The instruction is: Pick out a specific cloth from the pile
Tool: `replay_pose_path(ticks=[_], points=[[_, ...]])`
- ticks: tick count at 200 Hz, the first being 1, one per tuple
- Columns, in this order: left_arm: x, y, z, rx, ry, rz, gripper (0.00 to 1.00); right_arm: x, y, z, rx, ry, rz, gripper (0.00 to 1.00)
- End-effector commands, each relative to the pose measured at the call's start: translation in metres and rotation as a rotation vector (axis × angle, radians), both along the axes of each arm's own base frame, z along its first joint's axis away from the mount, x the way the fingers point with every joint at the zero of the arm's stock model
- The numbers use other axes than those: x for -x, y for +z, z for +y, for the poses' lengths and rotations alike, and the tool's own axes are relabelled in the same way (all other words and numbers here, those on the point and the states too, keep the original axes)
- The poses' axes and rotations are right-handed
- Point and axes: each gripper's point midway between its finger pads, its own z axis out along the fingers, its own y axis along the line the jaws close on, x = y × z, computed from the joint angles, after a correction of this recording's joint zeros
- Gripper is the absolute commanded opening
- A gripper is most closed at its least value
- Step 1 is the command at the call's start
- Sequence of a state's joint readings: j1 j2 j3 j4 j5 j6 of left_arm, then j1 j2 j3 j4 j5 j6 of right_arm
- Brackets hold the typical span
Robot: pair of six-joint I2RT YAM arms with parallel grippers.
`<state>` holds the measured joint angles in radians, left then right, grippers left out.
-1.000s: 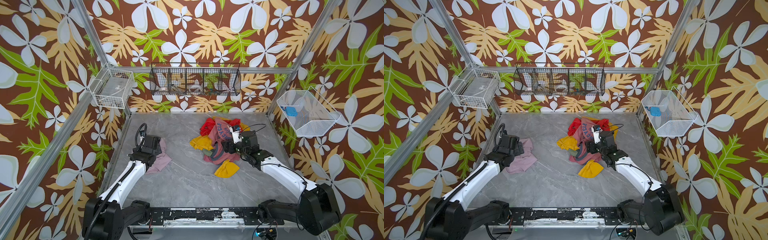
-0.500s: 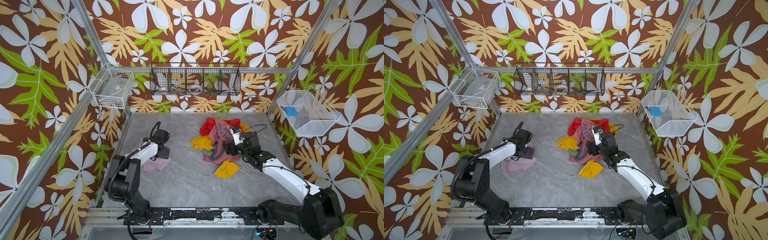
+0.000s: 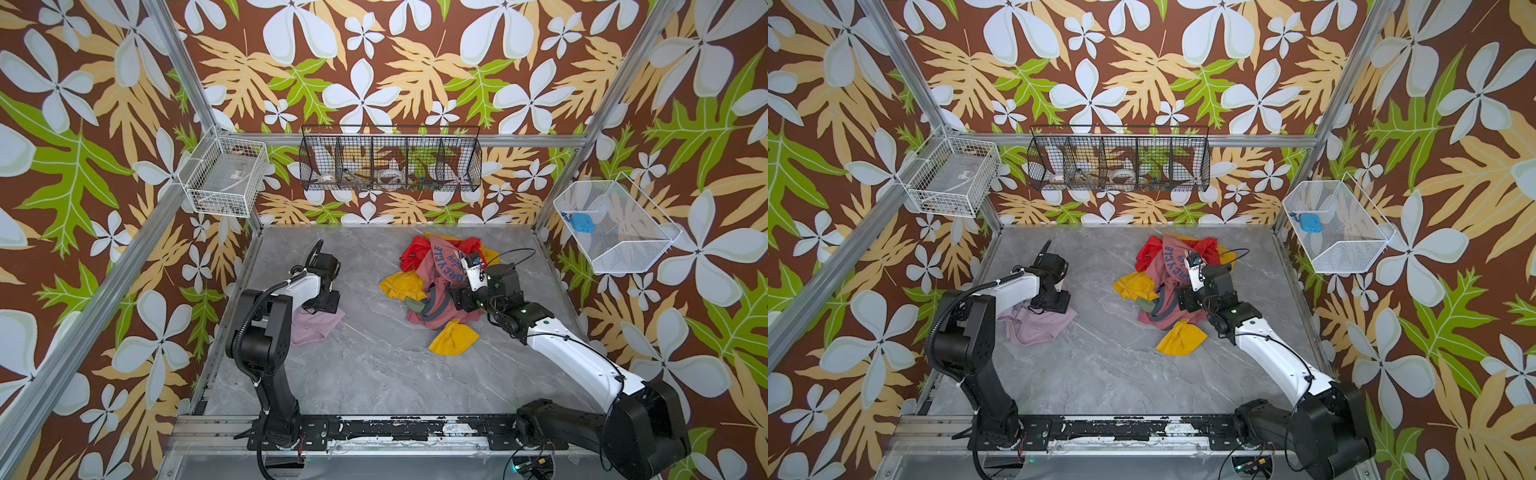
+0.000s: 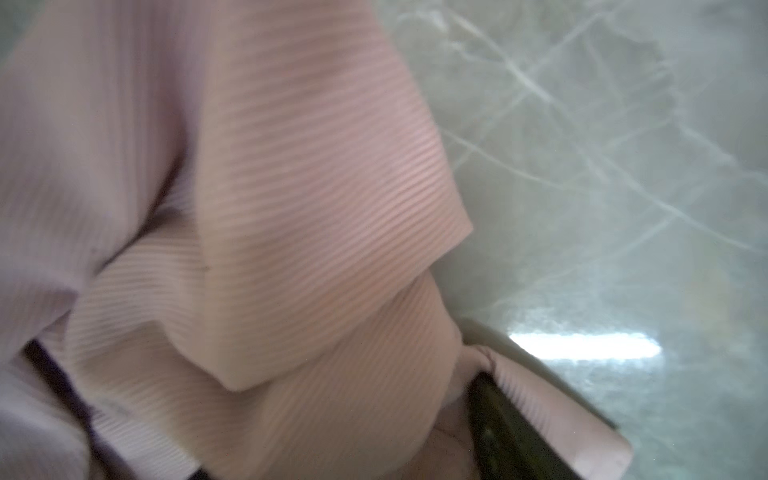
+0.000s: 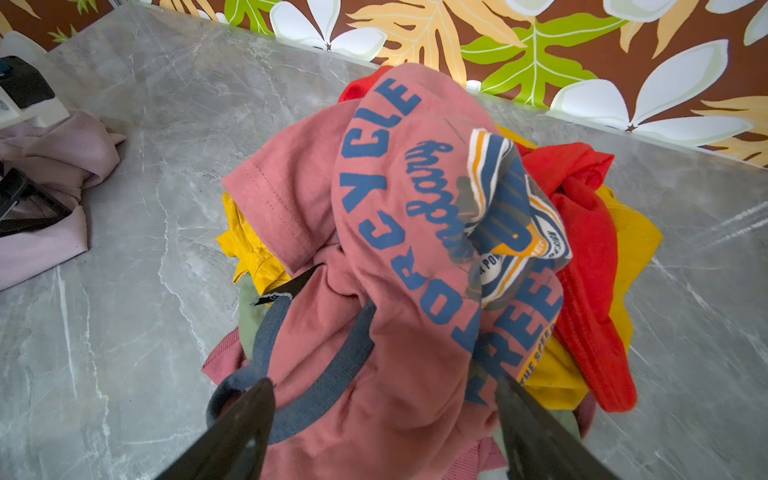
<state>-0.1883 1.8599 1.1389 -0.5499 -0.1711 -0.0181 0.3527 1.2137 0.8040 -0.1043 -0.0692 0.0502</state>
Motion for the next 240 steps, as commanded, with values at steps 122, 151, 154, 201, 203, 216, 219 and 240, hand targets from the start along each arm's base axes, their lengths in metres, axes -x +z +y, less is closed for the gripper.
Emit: replay_pose_path(ticks=[122, 151, 154, 201, 203, 216, 219, 240], points=[[-0.030, 0.063, -0.016, 0.113, 0.028, -0.200, 0.00, 0.000, 0.004, -0.008, 0.021, -0.037, -0.008, 0.83], [-0.034, 0.108, -0.016, 0.151, 0.058, -0.316, 0.00, -0.001, 0.006, -0.006, 0.008, -0.035, -0.012, 0.83], [-0.034, 0.112, -0.016, 0.154, 0.061, -0.324, 0.00, -0.001, 0.006, -0.006, 0.007, -0.035, -0.011, 0.83], [-0.040, 0.171, -0.015, 0.196, 0.109, -0.460, 0.00, -0.002, 0.008, -0.004, -0.007, -0.032, -0.013, 0.83], [-0.040, 0.174, -0.015, 0.199, 0.110, -0.469, 0.00, -0.002, 0.008, -0.004, -0.008, -0.031, -0.014, 0.83], [-0.043, 0.192, -0.014, 0.214, 0.122, -0.526, 0.00, -0.001, 0.009, -0.004, -0.009, -0.030, -0.015, 0.83], [-0.044, 0.196, -0.014, 0.217, 0.124, -0.538, 0.00, -0.001, 0.009, -0.004, -0.009, -0.030, -0.016, 0.83], [-0.047, 0.223, -0.013, 0.242, 0.133, -0.611, 0.00, 0.000, 0.009, -0.005, -0.006, -0.031, -0.015, 0.83]])
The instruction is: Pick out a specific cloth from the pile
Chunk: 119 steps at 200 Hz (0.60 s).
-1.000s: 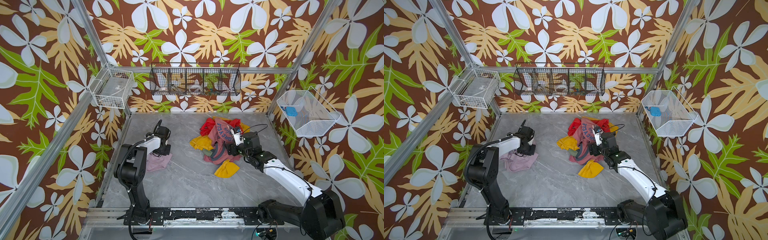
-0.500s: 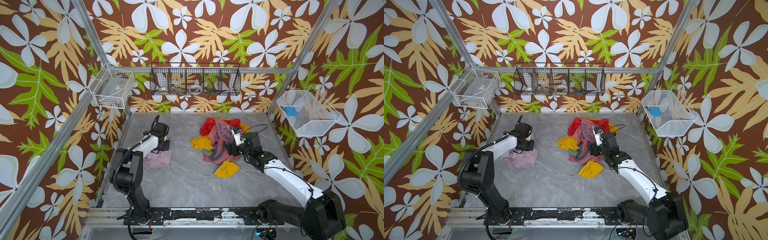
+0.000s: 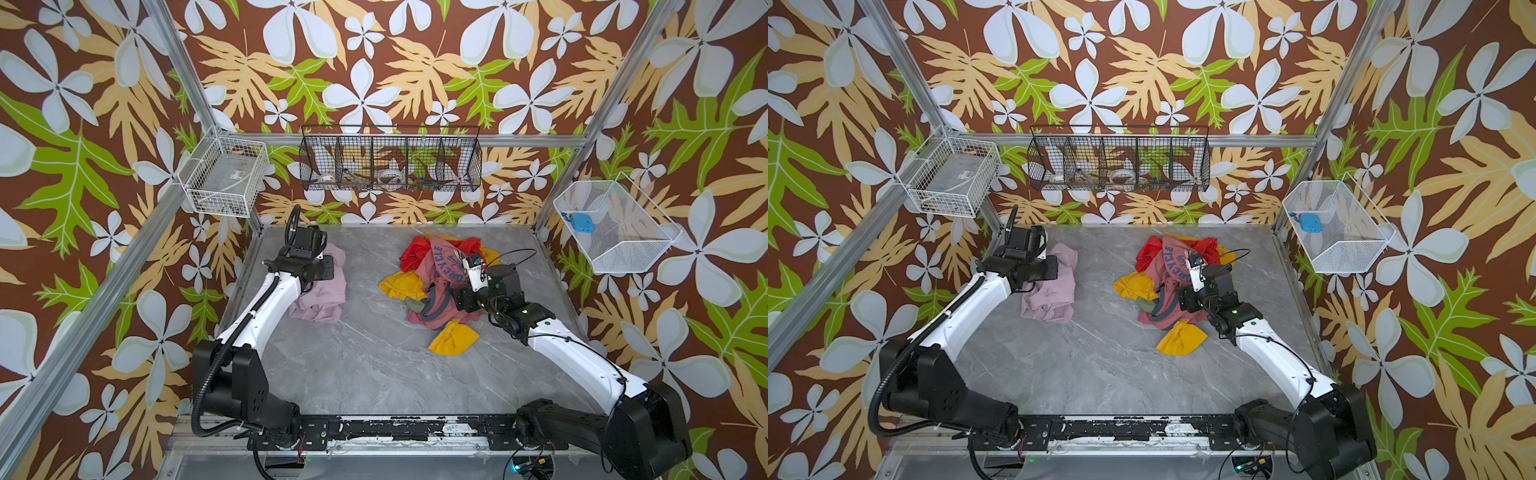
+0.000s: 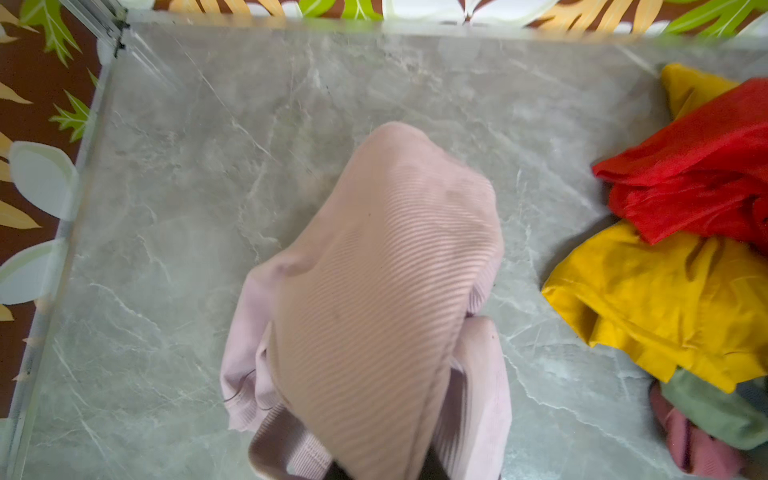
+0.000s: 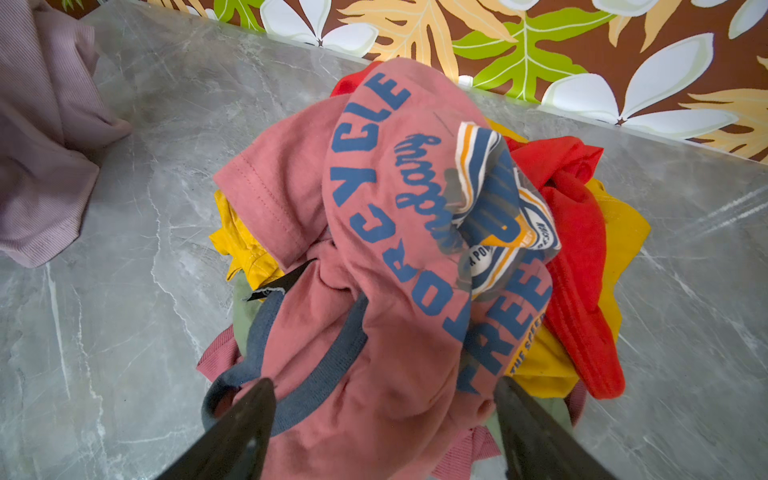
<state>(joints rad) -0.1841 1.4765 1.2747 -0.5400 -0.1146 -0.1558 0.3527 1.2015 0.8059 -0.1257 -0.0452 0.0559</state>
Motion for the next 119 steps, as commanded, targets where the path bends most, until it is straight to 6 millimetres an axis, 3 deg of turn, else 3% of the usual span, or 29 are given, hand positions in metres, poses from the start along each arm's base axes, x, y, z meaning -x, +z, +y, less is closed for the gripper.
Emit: replay_pose_path(ticks=[1, 38, 81, 119], points=[[-0.007, 0.030, 0.004, 0.033, 0.036, -0.096, 0.00, -0.002, 0.008, 0.000, -0.017, -0.008, -0.019, 0.83], [-0.007, 0.051, 0.008, 0.051, 0.063, -0.159, 0.00, -0.001, 0.007, 0.000, -0.023, -0.011, -0.018, 0.83], [-0.010, 0.026, 0.024, -0.030, 0.127, -0.124, 0.00, 0.000, 0.008, 0.001, -0.027, -0.008, -0.020, 0.83], [-0.033, 0.013, 0.032, -0.048, 0.162, -0.153, 0.00, 0.001, 0.006, 0.001, -0.036, -0.009, -0.010, 0.82]])
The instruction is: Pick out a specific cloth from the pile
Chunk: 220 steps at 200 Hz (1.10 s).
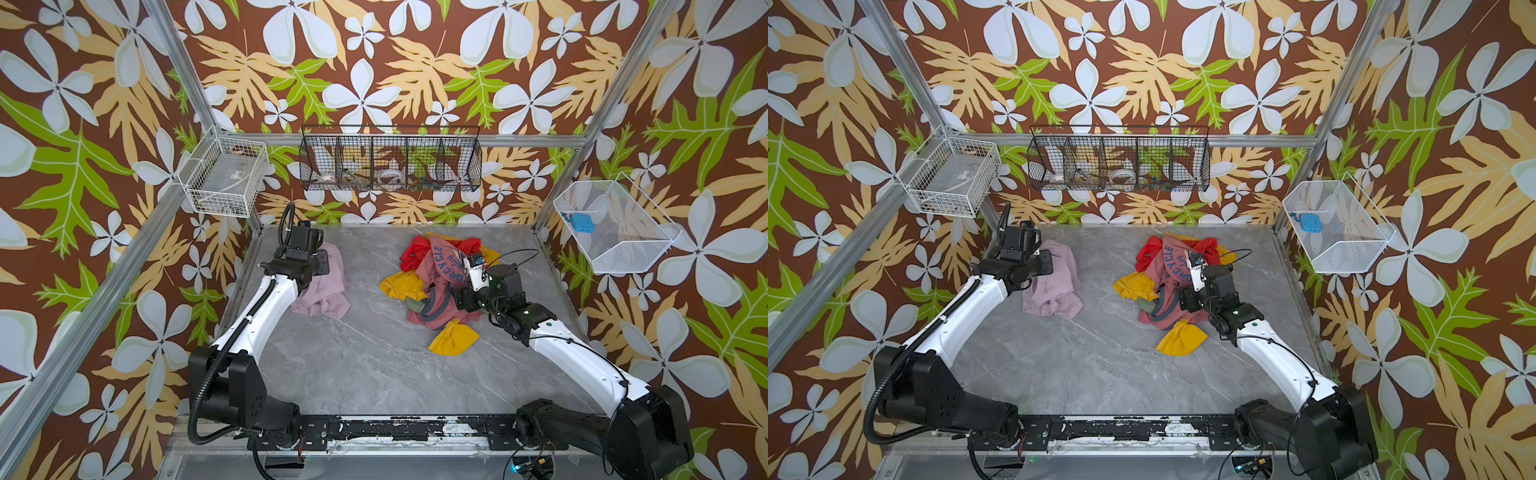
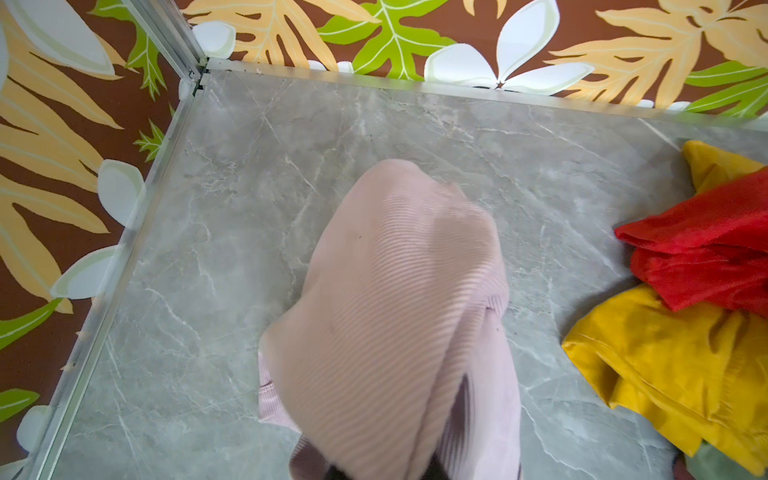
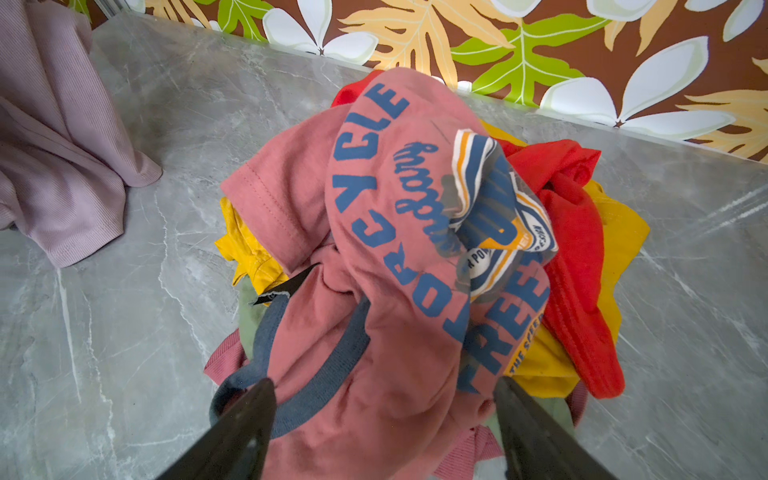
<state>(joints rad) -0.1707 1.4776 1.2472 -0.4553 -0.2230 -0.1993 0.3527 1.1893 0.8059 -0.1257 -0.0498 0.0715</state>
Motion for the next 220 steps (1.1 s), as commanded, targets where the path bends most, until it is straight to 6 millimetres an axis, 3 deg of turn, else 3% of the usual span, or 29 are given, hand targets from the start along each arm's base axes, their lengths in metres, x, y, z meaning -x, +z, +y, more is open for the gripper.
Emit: replay_pose_path(ticks=[1, 67, 123, 158, 220], points=[[-0.022, 0.009, 0.010, -0.014, 0.042, -0.084, 0.00, 0.000, 0.002, 0.001, -0.017, -0.004, -0.004, 0.82], [-0.067, 0.003, 0.026, -0.027, 0.119, -0.163, 0.00, 0.006, 0.000, -0.008, -0.015, -0.043, -0.018, 0.82], [-0.062, 0.008, 0.021, 0.059, 0.129, -0.299, 0.00, 0.007, 0.001, -0.011, -0.008, -0.056, -0.017, 0.82], [-0.057, -0.042, 0.022, 0.048, 0.140, -0.172, 0.00, 0.004, -0.004, -0.008, -0.027, -0.056, -0.003, 0.82], [-0.027, -0.110, -0.001, 0.087, 0.133, -0.008, 0.00, 0.004, -0.012, -0.010, -0.014, -0.069, 0.019, 0.82]])
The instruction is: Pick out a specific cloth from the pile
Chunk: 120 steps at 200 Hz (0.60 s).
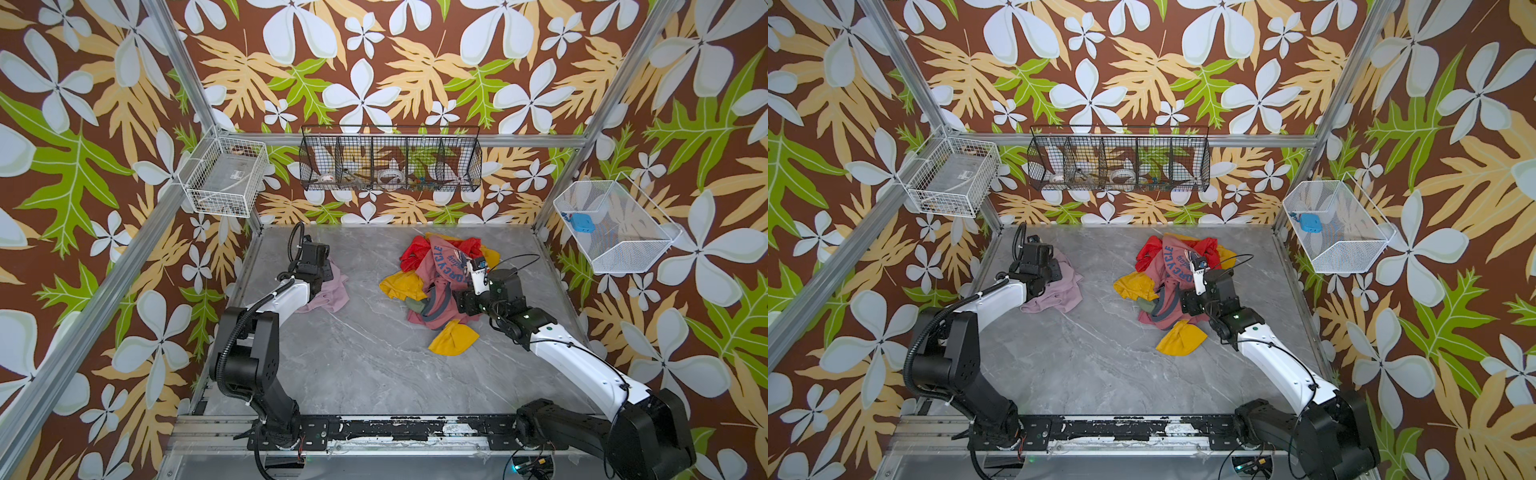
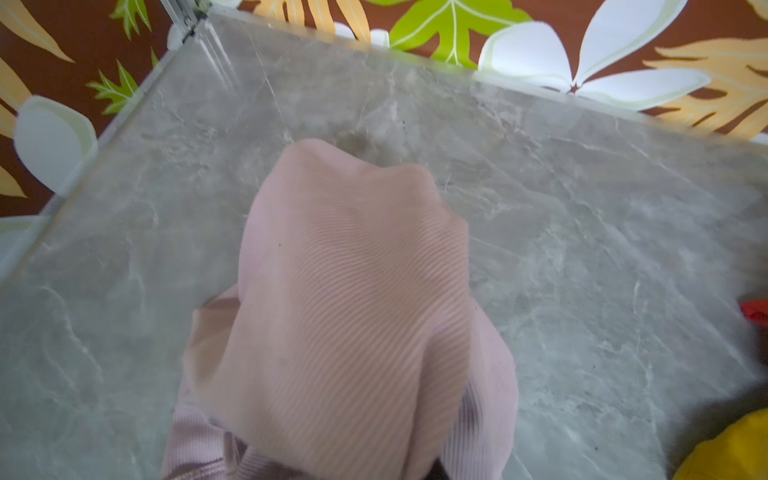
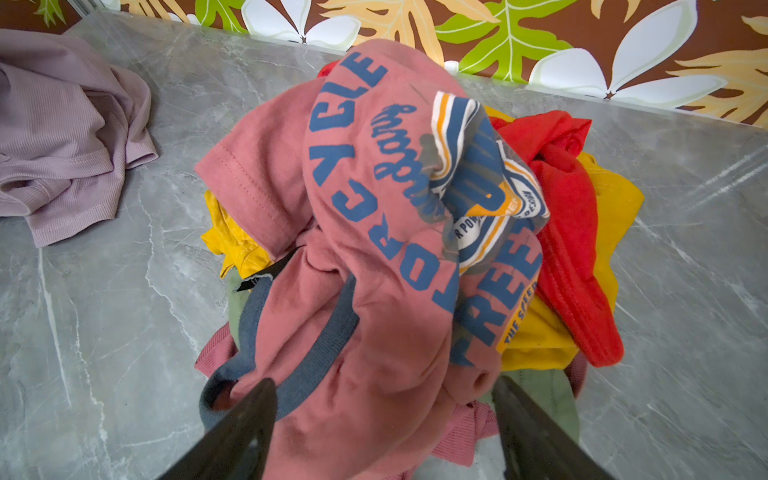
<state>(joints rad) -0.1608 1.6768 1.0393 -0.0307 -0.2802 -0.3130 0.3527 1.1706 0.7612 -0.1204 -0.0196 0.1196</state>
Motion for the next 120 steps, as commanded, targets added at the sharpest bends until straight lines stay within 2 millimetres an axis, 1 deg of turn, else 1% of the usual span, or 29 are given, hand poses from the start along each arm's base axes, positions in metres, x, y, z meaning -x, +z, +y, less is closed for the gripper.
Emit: replay_pose_path(ticks=[1, 13, 51, 73, 80, 85, 91, 102, 111, 120], points=[[0.008, -0.015, -0.010, 0.044, 0.003, 0.030, 0.00, -0.002, 0.000, -0.002, 0.001, -0.017, -0.007, 0.82], [0.014, -0.025, -0.014, 0.066, 0.001, 0.053, 0.00, -0.003, -0.003, -0.002, 0.003, -0.020, -0.001, 0.82], [0.032, -0.062, -0.019, 0.116, 0.014, 0.156, 0.00, -0.003, -0.011, -0.003, 0.014, -0.022, 0.021, 0.81], [0.040, -0.077, -0.023, 0.149, 0.011, 0.199, 0.00, -0.002, -0.013, -0.003, 0.017, -0.022, 0.023, 0.81], [0.042, -0.079, -0.023, 0.151, 0.015, 0.205, 0.06, -0.002, -0.012, -0.004, 0.017, -0.023, 0.021, 0.81], [0.044, -0.080, -0.022, 0.154, 0.018, 0.208, 0.16, -0.002, -0.013, -0.003, 0.018, -0.022, 0.023, 0.81], [0.045, -0.080, -0.023, 0.158, 0.019, 0.212, 0.21, -0.003, -0.013, -0.004, 0.020, -0.023, 0.023, 0.81], [0.046, -0.077, -0.025, 0.169, 0.013, 0.206, 0.31, -0.003, -0.012, -0.005, 0.024, -0.026, 0.019, 0.81], [0.048, -0.072, -0.023, 0.170, 0.026, 0.194, 0.44, -0.003, -0.012, -0.005, 0.029, -0.027, 0.018, 0.81], [0.050, -0.066, -0.021, 0.171, 0.034, 0.184, 0.50, -0.003, -0.011, -0.006, 0.033, -0.028, 0.015, 0.81]])
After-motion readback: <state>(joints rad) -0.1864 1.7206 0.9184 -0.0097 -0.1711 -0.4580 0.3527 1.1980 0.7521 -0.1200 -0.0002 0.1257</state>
